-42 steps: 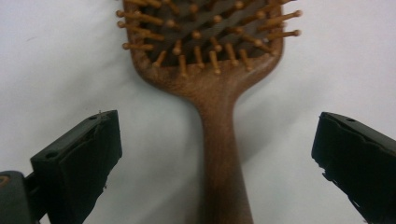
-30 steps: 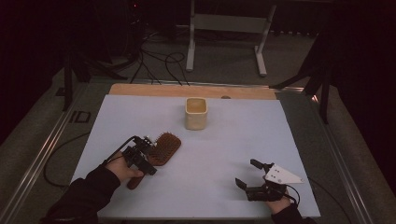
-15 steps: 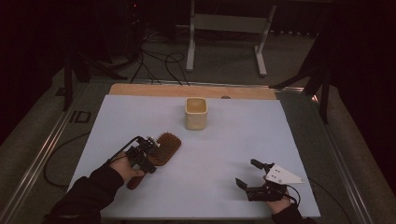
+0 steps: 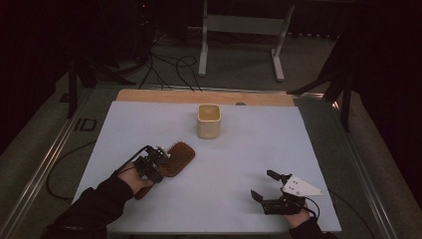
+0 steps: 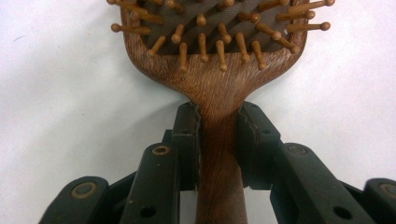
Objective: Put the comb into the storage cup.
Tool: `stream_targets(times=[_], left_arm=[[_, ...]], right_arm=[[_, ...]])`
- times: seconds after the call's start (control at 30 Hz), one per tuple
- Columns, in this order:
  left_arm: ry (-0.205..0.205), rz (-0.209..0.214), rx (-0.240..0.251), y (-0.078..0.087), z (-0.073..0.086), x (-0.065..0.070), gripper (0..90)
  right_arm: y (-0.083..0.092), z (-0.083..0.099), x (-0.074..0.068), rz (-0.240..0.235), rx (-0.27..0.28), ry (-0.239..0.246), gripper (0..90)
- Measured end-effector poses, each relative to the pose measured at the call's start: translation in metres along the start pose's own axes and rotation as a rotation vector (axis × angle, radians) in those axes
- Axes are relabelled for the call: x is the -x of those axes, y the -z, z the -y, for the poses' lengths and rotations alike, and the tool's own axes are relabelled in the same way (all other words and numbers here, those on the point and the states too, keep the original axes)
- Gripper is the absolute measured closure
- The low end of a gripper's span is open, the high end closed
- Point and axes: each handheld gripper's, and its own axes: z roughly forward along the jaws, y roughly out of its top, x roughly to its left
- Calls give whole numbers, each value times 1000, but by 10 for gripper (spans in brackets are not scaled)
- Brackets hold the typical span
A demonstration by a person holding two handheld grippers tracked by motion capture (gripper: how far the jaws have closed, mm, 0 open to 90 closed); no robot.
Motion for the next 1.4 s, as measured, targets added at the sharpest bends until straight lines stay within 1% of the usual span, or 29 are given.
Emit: stream_targets(times=[0.13, 0.2, 0.3, 0.4, 0.47, 0.53, 0.63, 0.67, 0.7, 0.73, 0.8, 0.87, 0.9, 0.93, 0.97, 1.0, 1.13, 1.4], left_arm=[[6, 6, 11, 0, 1, -1, 735], [1, 11, 16, 0, 2, -2, 738], [4, 24, 38, 1, 5, -4, 739], [11, 27, 76, 1, 9, -4, 741], [15, 26, 91, 1, 11, -4, 741], [10, 23, 112, 1, 13, -4, 742], [13, 31, 145, 2, 15, -2, 742], [6, 32, 154, 3, 16, -2, 742], [13, 37, 167, 4, 16, -1, 742], [11, 46, 177, 5, 17, -1, 742], [15, 52, 200, 8, 18, 0, 742], [11, 53, 225, 11, 19, 1, 742], [6, 63, 230, 12, 19, 1, 742], [-1, 57, 245, 14, 20, 3, 742], [3, 53, 255, 15, 20, 4, 742], [-5, 57, 265, 17, 20, 4, 742], [-5, 60, 312, 22, 22, 7, 742], [-6, 67, 384, 29, 26, 10, 742]], right_arm=[[0, 0, 0, -2, 0, 2, 92], [1, 0, 0, 0, 2, -2, 92], [1, 0, 0, 1, 3, -3, 92], [1, 0, 0, 1, 2, -3, 92], [1, 0, 1, 3, 1, -5, 92], [1, 0, 1, 2, 0, -5, 92], [0, 0, 1, 2, 0, -4, 92], [0, 0, 1, 3, 0, -4, 92], [0, 0, 1, 4, 0, -4, 92], [0, 0, 1, 3, 1, -5, 92], [0, 0, 1, 3, 0, -5, 92], [0, 0, 1, 3, 0, -6, 92], [0, 0, 1, 2, 0, -6, 92], [0, 0, 1, 2, 1, -6, 92], [0, 0, 1, 0, 1, -7, 92], [0, 0, 1, 3, 0, -6, 92], [0, 0, 1, 3, 0, -6, 92], [0, 0, 1, 5, -1, -5, 92]])
